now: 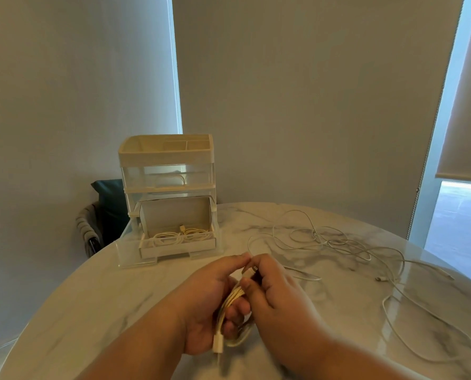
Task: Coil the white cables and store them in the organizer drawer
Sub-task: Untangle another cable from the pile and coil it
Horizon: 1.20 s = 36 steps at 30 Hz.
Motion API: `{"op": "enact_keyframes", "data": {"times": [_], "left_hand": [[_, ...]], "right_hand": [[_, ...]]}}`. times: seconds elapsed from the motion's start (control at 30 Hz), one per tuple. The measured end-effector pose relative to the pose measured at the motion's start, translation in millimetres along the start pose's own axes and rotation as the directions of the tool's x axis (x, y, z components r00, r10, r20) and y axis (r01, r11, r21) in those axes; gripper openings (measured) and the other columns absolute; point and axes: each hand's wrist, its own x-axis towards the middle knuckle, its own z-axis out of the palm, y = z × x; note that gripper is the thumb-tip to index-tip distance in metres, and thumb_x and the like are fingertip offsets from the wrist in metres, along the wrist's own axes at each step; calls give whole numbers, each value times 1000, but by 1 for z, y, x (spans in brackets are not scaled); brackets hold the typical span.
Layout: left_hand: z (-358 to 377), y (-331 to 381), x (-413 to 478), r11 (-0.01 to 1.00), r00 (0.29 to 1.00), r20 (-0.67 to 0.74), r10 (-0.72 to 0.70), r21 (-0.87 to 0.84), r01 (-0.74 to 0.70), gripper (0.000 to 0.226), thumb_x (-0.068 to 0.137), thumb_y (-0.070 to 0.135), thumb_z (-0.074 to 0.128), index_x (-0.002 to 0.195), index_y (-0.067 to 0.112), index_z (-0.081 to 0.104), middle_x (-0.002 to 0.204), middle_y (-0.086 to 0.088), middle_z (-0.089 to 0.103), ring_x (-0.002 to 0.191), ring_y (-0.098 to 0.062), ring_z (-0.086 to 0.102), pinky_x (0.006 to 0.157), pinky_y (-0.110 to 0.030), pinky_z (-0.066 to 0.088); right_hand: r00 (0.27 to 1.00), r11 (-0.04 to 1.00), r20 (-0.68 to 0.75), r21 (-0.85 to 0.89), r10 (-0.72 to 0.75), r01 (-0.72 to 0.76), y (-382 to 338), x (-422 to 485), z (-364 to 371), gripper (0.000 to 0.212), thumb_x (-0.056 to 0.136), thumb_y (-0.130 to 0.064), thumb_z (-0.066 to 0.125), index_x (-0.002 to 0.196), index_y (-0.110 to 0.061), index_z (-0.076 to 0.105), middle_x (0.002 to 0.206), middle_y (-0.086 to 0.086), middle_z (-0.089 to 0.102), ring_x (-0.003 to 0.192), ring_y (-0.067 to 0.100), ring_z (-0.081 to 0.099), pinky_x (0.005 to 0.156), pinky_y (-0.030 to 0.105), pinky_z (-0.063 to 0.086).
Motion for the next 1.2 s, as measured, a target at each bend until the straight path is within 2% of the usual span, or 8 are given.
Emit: {"op": "enact_keyframes", "data": {"times": [0.07,0.2,0.33,0.4,0.83,0.97,1.1,1.2], "left_hand": [[-3,1,0,1000,1000,-8,23,-2,-23,39,78,49,65,66,13,60,54,-3,45,43,-10,32,39,-18,27],[2,-1,-1,972,974,40,224,71,-226,23,84,25,63,75,3,62,63,-9,48,52,-17,41,52,-29,39],[5,-7,6,694,835,-38,549,578,-430,20,100,25,53,94,14,69,71,3,57,65,-9,51,65,-26,45],[7,-10,7,617,784,-49,619,648,-446,19,100,30,54,90,24,68,69,8,59,65,-4,54,64,-22,46],[6,-10,11,493,753,-89,652,804,-332,18,100,38,50,88,32,62,76,10,63,60,-2,58,55,-20,46],[5,-11,13,438,736,-69,674,839,-323,18,100,38,51,86,32,61,82,12,62,75,1,57,64,-20,47],[6,-9,11,511,778,-66,625,787,-344,19,100,36,52,88,29,63,85,6,63,58,-8,65,49,-16,45],[4,-8,10,532,775,-80,627,771,-350,19,99,36,53,87,29,65,82,4,65,52,-11,66,47,-16,43]], "right_hand": [[1000,1000,-2,-23,-15,15,-3,-1,-3,19,99,-12,50,89,-29,50,77,-3,68,74,8,63,68,21,49],[997,994,-62,100,55,-49,-8,1,-12,16,100,-9,49,89,-19,53,74,4,69,66,8,64,61,17,48],[985,999,-168,30,43,-38,0,5,-20,18,98,-14,54,85,-26,54,81,-5,62,76,4,55,66,14,43],[981,998,-188,45,47,-40,3,6,-21,18,97,-13,55,84,-26,55,78,-8,62,72,4,54,64,14,43],[951,917,-147,340,271,-208,12,11,-26,12,96,-16,58,85,-20,62,65,1,65,58,17,56,61,35,48],[960,954,-162,235,229,-188,11,10,-32,11,85,-15,64,77,-22,62,74,11,67,62,17,58,66,43,50],[970,981,-184,143,157,-132,12,13,-42,20,85,-10,67,81,-29,65,78,9,65,65,14,55,71,45,51],[980,990,-151,71,129,-119,14,16,-46,25,87,-9,69,81,-33,72,83,-8,70,79,6,64,77,30,54]]}}
